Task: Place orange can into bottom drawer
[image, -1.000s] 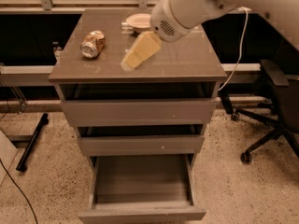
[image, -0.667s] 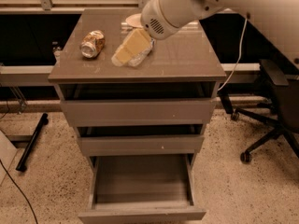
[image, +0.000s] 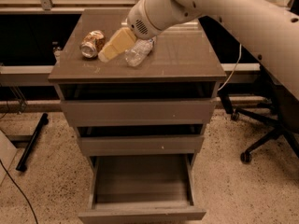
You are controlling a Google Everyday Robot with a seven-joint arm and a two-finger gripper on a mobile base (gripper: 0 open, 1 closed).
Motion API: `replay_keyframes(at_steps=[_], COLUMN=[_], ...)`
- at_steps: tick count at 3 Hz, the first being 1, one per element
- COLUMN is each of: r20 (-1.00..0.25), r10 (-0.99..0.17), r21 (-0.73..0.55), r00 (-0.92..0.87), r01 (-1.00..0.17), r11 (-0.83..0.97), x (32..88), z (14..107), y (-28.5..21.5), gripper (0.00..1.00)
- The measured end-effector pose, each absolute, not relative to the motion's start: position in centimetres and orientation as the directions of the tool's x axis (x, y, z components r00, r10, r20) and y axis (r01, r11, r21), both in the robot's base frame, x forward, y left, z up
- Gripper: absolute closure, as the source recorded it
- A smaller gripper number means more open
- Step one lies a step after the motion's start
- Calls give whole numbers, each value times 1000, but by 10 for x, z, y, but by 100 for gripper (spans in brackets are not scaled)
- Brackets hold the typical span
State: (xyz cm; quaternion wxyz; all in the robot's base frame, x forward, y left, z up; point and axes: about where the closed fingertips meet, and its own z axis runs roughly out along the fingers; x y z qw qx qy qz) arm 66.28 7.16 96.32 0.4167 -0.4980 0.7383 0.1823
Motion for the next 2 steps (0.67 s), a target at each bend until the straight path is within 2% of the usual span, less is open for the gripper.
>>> replay_keyframes(at_steps=[2], r20=[-846], r10=[-490], r21=[-92], r00=[-208], r01=[-849], r11=[520], x=[685], z=[942], y=[91], gripper=[0])
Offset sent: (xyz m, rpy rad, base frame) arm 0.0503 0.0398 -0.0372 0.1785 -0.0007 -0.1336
